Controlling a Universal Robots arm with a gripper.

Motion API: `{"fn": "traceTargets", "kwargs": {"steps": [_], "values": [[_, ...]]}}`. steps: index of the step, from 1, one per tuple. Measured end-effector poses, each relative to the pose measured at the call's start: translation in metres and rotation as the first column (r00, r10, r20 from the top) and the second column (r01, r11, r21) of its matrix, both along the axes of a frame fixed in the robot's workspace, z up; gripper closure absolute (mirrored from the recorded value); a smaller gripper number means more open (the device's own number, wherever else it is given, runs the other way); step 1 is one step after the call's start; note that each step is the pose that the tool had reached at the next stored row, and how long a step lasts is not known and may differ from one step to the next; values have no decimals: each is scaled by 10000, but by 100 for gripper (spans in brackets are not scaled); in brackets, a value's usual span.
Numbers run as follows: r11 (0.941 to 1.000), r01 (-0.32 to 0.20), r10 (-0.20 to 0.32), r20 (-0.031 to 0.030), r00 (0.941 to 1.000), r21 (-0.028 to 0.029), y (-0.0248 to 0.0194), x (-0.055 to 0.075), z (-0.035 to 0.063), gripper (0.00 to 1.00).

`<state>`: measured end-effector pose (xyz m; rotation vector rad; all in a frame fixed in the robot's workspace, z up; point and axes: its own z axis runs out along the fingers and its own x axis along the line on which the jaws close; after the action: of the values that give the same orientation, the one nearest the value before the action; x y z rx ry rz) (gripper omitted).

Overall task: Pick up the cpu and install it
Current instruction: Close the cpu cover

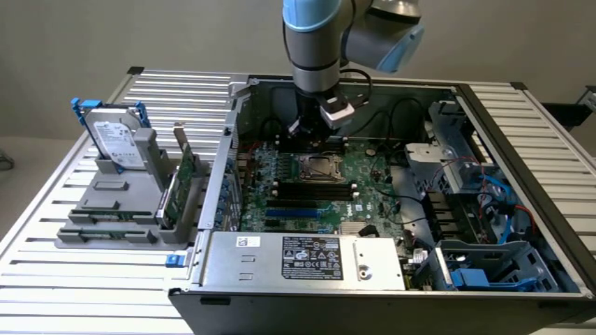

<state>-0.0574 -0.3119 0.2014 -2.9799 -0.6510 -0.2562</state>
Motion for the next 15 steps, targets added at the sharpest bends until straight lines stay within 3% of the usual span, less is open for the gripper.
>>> {"fn": "traceTargets", "kwargs": {"steps": [6, 11, 15], "values": [[10000, -1, 1, 0, 10000, -4, 35, 1, -4, 89], [10000, -1, 1, -12, 10000, -75, 41, -4, 0, 89], [10000, -12, 11, -37, 10000, -78, 45, -20, 40, 89]]}}
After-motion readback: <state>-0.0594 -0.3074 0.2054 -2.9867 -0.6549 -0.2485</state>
